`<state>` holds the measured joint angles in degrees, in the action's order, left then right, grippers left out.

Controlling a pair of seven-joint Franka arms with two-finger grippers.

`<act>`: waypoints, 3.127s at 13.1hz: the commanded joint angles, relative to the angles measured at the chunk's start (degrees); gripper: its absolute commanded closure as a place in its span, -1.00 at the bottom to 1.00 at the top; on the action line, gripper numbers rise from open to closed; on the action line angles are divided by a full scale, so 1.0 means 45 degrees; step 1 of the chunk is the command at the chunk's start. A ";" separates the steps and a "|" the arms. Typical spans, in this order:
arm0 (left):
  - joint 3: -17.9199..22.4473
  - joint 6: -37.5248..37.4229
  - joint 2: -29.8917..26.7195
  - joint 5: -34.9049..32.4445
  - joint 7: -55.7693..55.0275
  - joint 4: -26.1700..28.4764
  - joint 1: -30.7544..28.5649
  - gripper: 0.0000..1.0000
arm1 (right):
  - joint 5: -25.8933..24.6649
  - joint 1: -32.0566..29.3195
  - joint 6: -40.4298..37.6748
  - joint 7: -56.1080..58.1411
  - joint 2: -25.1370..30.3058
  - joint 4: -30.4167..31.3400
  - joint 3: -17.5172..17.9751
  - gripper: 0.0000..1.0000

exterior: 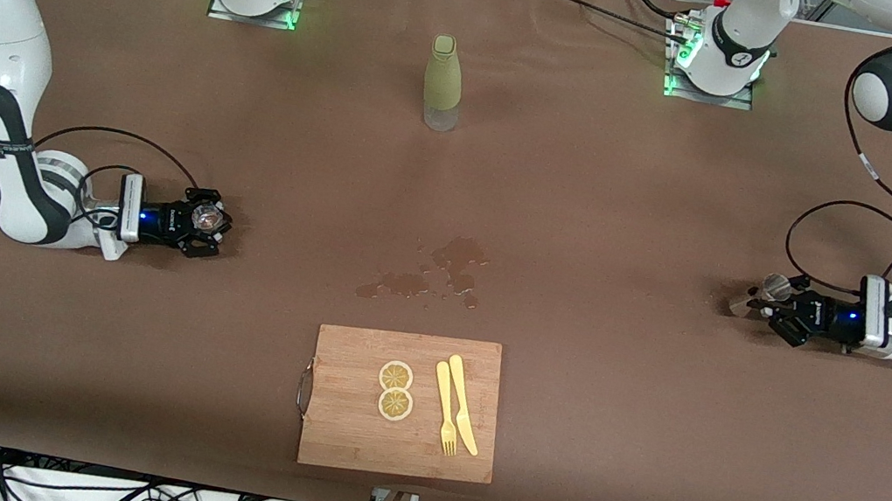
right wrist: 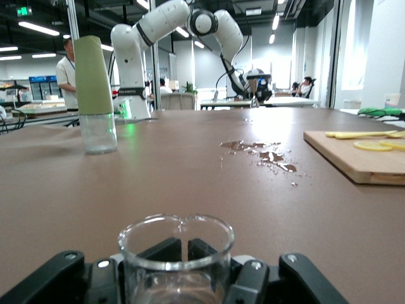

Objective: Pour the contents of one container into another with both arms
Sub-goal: 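Move the right gripper with the cup back while the left gripper withdraws the jigger, then lower the glass cup and jigger onto the table with both grippers, then open both grippers and release the glass cup and jigger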

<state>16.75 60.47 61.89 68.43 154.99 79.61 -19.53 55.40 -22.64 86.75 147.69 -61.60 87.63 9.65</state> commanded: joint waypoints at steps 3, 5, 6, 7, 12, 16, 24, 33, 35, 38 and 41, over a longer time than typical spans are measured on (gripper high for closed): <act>0.0007 -0.0176 0.0368 -0.1083 0.1456 0.0159 -0.0367 1.00 | 0.0053 -0.0223 -0.0099 0.0110 -0.0237 -0.0099 0.0121 -0.99; 0.0164 -0.0039 0.0504 -0.1183 0.1475 0.0159 -0.0367 1.00 | -0.0006 -0.0223 -0.0079 0.0110 -0.0237 -0.0080 -0.0131 -1.00; 0.0164 -0.0039 0.0621 -0.1183 0.1514 0.0159 -0.0367 1.00 | -0.0064 -0.0223 -0.0099 0.0071 -0.0218 -0.0099 -0.0171 -1.00; 0.0164 -0.0020 0.0757 -0.1183 0.1611 0.0159 -0.0347 1.00 | -0.0103 -0.0223 -0.0099 0.0071 -0.0198 -0.0099 -0.0249 -1.00; 0.0164 0.0448 0.1071 -0.1222 0.1632 0.0062 -0.0288 1.00 | -0.0278 -0.0417 -0.0254 -0.0124 -0.0042 -0.0157 -0.0542 -1.00; 0.0183 0.0684 0.1013 -0.1242 0.0542 -0.0133 -0.0288 -0.99 | -0.0980 -0.0437 -0.0859 -0.1662 0.0834 -0.0509 -0.1342 -1.00; 0.0223 0.0664 -0.0137 -0.2529 -0.6152 -0.2828 -0.0211 -1.00 | -0.3557 -0.0437 -0.2110 -0.6736 0.3996 -0.0529 -0.2828 -1.00; 0.0885 0.0645 -0.4081 -0.5692 -1.5933 -0.2868 0.1778 -1.00 | -0.6682 0.0654 -0.2813 -1.6930 0.8215 -0.0509 -0.2652 -1.00; 0.0965 0.0664 -0.4901 -0.6434 -1.8395 -0.2868 0.2501 -1.00 | -0.7463 0.1278 -0.3106 -1.8807 0.9134 -0.0509 -0.2652 -1.00; 0.0965 0.0683 -0.5918 -0.7138 -2.1892 -0.2868 0.3497 -1.00 | -0.8206 0.2156 -0.3049 -2.0899 0.9994 -0.0471 -0.2652 -1.00; 0.0887 0.0664 -0.6914 -0.7704 -2.5076 -0.2848 0.4357 -1.00 | -0.9593 0.3232 -0.2932 -2.3983 1.1125 -0.0160 -0.2575 -1.00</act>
<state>20.36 63.38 34.20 36.73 49.26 65.54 -2.35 15.44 -10.25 72.81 46.35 -15.84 84.07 -2.18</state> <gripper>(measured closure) 0.000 0.000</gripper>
